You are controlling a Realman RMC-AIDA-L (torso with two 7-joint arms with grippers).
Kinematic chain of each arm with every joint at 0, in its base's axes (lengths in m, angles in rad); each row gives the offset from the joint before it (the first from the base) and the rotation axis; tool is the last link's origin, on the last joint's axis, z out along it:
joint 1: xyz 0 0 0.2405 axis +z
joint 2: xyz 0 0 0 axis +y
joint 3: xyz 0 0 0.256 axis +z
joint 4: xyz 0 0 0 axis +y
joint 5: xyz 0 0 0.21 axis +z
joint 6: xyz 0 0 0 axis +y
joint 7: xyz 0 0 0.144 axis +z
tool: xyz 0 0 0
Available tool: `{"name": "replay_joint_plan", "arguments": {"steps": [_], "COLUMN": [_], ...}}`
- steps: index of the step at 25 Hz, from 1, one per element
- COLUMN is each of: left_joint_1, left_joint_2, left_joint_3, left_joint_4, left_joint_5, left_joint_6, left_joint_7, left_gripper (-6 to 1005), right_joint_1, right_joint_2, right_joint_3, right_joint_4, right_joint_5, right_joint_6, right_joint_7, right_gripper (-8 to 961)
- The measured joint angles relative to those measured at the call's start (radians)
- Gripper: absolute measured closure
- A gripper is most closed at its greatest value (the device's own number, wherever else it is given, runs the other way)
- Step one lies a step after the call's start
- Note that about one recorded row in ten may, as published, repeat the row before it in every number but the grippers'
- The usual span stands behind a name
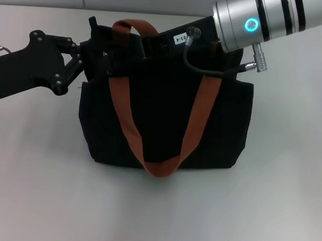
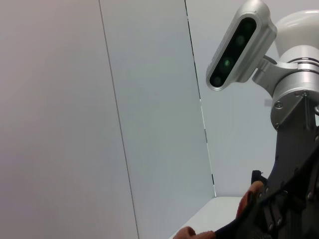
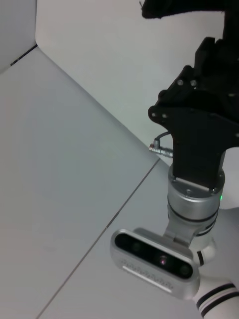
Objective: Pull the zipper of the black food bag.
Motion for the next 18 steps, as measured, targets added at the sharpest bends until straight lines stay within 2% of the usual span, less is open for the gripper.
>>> {"name": "replay_joint_plan", "arguments": {"steps": [1,6,18], "left_joint_1": [0.0,0.001,-0.003], "left_joint_2": [0.0,0.0,0.0], "left_joint_3": [0.0,0.0,0.0], "left_joint_4": [0.0,0.0,0.003], "left_joint_5": [0.0,0.0,0.0], "left_joint_6": [0.0,0.001,0.025], "left_joint_7": [0.0,0.0,-0.011], "left_gripper": [964,964,963], "right_joint_1": [0.0,-0.016,-0.012], "right_joint_2": [0.0,-0.002,-0.001], "right_joint_3": [-0.002,0.005,-0.022], "right_joint_4": [-0.001,-0.035,-0.045], "right_joint_5": [-0.004,-0.01,-0.027], "right_joint_6": [0.001,-0.007,0.026], "right_joint_7": [0.001,0.003,-0.006], "right_gripper": [740,738,642]}}
